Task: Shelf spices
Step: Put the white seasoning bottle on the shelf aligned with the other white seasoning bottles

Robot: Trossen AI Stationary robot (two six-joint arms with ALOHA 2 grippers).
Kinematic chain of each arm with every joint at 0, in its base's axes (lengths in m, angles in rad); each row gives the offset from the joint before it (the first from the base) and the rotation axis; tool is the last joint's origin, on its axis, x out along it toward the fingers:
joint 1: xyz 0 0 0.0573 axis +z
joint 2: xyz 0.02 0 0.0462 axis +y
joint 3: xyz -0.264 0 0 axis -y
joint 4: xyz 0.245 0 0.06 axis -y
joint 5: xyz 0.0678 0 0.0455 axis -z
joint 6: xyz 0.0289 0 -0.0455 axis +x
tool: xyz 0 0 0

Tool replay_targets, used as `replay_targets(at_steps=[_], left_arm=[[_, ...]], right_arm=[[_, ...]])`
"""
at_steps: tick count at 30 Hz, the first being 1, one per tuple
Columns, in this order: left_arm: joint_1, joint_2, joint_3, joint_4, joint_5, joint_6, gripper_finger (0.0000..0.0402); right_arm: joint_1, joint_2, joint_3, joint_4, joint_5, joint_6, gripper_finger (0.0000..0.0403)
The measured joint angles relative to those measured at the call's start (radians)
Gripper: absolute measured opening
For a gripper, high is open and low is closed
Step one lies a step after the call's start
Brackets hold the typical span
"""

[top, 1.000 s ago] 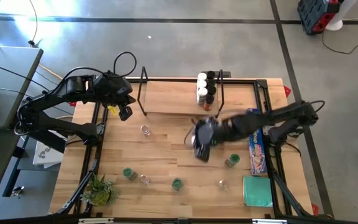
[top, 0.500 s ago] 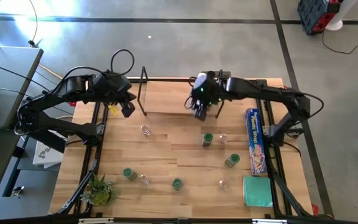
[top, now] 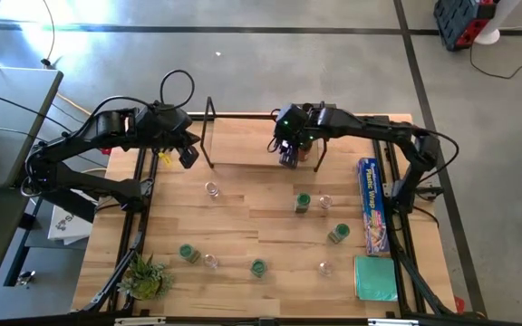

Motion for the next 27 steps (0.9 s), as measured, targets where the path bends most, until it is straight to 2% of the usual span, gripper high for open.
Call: replay_targets(at_steps=[6,12,27], left_arm=[[0.0,0.0,0.0,0.012,-0.019,0.0,0.0001],[0.0,0.0,0.0,0.017,-0.024,0.0,0.0001],[0.0,0.0,0.0,0.018,-0.023,0.0,0.0001]], right_arm=[[-0.003,0.005,-0.015,0.006,0.001,0.018,0.0191],[-0.003,0.009,-0.015,0.011,0.055,0.026,0.0218],[-0.006,0.009,-0.015,-0.009,0.062,0.107,0.0216]])
